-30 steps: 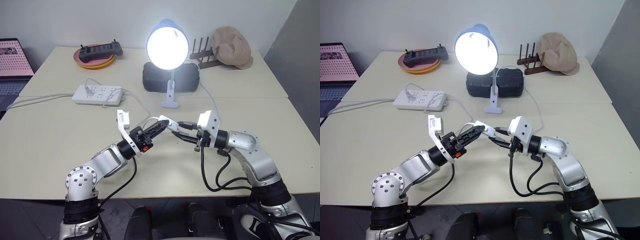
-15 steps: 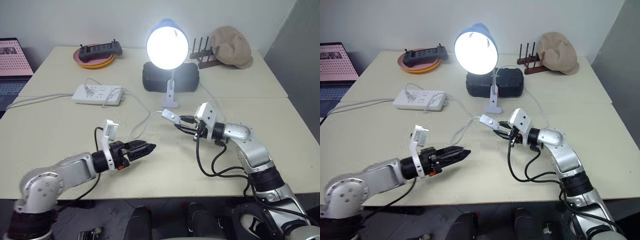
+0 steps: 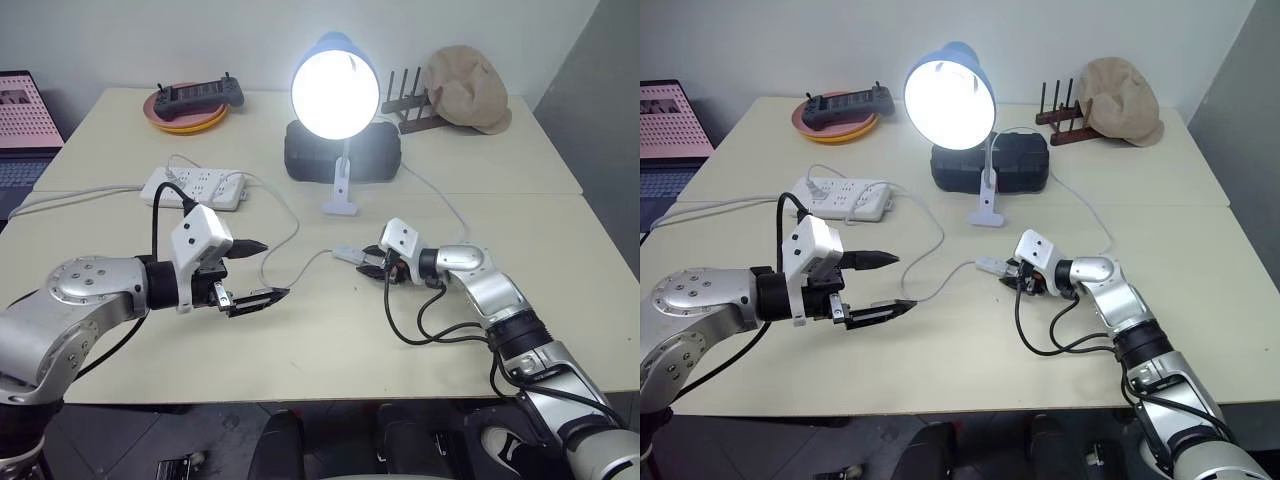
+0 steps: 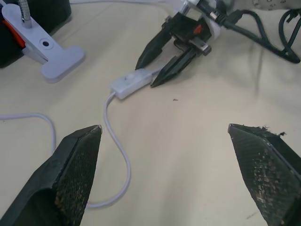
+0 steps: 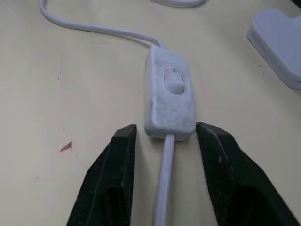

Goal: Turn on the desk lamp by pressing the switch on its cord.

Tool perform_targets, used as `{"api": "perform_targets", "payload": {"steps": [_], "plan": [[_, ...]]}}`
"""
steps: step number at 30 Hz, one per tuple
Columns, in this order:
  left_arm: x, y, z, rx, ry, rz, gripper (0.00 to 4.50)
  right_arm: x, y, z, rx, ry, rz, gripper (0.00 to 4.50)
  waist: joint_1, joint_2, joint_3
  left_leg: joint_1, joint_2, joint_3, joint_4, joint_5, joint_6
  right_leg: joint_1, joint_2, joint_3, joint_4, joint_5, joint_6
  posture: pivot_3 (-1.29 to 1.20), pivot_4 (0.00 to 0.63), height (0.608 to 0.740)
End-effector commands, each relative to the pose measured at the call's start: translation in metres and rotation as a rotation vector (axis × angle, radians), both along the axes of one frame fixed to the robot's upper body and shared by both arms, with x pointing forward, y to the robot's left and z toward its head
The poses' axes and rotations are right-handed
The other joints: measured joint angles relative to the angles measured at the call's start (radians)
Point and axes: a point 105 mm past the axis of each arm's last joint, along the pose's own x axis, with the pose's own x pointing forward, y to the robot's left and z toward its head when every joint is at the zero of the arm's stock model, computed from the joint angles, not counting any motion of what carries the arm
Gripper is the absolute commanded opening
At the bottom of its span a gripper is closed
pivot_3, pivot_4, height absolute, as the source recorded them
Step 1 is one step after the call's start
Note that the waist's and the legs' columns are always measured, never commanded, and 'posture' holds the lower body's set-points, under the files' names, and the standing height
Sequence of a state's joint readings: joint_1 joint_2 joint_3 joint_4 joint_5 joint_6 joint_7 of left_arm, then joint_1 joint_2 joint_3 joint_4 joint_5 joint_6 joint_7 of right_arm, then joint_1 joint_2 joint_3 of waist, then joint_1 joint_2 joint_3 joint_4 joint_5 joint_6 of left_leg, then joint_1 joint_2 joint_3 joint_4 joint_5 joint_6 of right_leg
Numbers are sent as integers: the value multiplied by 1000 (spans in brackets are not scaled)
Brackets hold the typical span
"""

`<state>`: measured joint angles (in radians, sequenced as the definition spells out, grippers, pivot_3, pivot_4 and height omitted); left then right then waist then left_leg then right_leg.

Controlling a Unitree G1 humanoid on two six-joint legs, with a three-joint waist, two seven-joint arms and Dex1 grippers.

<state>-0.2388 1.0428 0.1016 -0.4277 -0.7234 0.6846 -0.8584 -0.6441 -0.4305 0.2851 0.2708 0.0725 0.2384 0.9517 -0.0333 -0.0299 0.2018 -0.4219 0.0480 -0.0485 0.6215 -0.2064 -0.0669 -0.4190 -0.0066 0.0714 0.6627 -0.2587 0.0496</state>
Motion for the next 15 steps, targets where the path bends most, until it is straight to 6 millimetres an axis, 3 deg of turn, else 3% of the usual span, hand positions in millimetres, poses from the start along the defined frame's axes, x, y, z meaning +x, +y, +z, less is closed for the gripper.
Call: {"api": "perform_targets", "payload": {"steps": [1, 6, 8, 15], "plan": [[6, 11, 11, -15, -8, 29, 4500, -20, -14, 40, 86, -4, 48, 3015, 2, 0, 0, -1, 0, 0, 1, 0, 0, -1, 0, 0, 0, 0, 0, 0, 150, 740], [9, 25, 15, -32, 28, 57, 4500, -43, -37, 72, 131, 62, 49, 4174, 1, 0, 0, -3, 0, 0, 3, 0, 0, -1, 0, 0, 0, -1, 1, 0, 150, 740], [13, 35, 21, -38, 27, 78, 4500, -49, -50, 79, 114, 69, 29, 4447, 1, 0, 0, -3, 0, -1, 3, 0, 0, -1, 0, -1, 1, -2, 4, 0, 150, 740], [18, 44, 32, -59, 46, 86, 4500, -59, -72, 79, 97, 84, -57, 4447, 0, 0, 0, -3, 0, -1, 4, 0, 0, -1, 0, -1, 2, -2, 4, 0, 150, 740]]}}
